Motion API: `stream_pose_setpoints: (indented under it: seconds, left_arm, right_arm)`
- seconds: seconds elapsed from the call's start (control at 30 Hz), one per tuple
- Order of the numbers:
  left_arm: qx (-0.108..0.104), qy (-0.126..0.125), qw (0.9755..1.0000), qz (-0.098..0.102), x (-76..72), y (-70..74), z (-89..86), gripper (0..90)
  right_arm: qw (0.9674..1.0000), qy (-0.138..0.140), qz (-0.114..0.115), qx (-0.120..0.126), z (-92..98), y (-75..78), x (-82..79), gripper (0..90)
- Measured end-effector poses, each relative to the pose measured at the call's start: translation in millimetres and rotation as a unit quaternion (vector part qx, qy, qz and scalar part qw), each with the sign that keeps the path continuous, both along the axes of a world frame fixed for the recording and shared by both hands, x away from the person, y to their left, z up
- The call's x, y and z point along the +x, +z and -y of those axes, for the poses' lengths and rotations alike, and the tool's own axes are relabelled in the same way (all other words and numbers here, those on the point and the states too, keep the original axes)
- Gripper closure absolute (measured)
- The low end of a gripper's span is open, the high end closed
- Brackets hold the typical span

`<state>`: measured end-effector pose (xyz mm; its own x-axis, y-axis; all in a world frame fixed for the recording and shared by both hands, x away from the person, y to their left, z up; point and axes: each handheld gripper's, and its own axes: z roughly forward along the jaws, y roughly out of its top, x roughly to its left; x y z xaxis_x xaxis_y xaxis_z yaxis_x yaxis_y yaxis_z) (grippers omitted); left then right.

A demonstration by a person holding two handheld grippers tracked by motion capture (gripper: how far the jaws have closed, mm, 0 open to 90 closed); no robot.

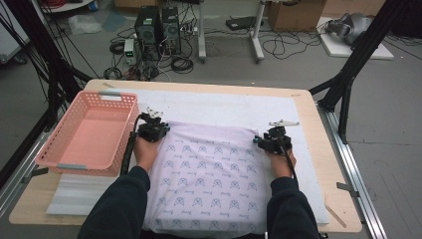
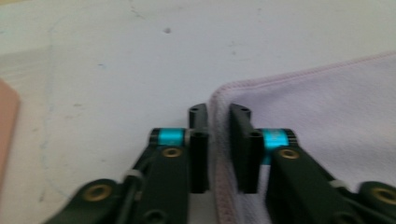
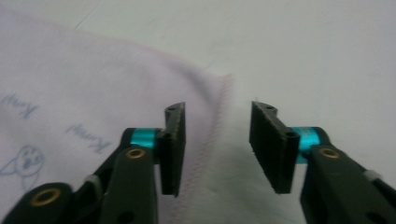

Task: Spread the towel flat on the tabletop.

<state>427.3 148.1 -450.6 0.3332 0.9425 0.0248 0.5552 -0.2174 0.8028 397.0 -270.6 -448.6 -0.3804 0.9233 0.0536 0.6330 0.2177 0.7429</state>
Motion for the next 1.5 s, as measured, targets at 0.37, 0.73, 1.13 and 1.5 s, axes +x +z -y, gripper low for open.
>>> stream_pose_setpoints:
  seconds: [0.37,0.73,1.13,1.5]
  left_arm:
    - [-0.069,-0.034,0.997,0.0,-12.8,17.3,-7.7,41.8]
    - [-0.176,-0.19,0.9657,0.015,-59.6,37.4,-7.9,25.0]
    - [-0.141,-0.23,0.9591,0.086,-98.7,24.2,-15.6,17.0]
    - [-0.183,-0.193,0.961,0.076,-109.3,15.1,-32.2,15.6]
  right_arm:
    - [0.9966,-0.055,0.044,-0.043,10.6,8.1,-7.0,56.3]
    - [0.9961,-0.003,0.087,0.015,33.5,24.6,-65.3,30.3]
    - [0.9919,0.061,0.104,0.038,34.7,30.5,-107.1,17.7]
    - [0.9929,0.07,0.093,0.021,31.3,18.2,-112.9,17.0]
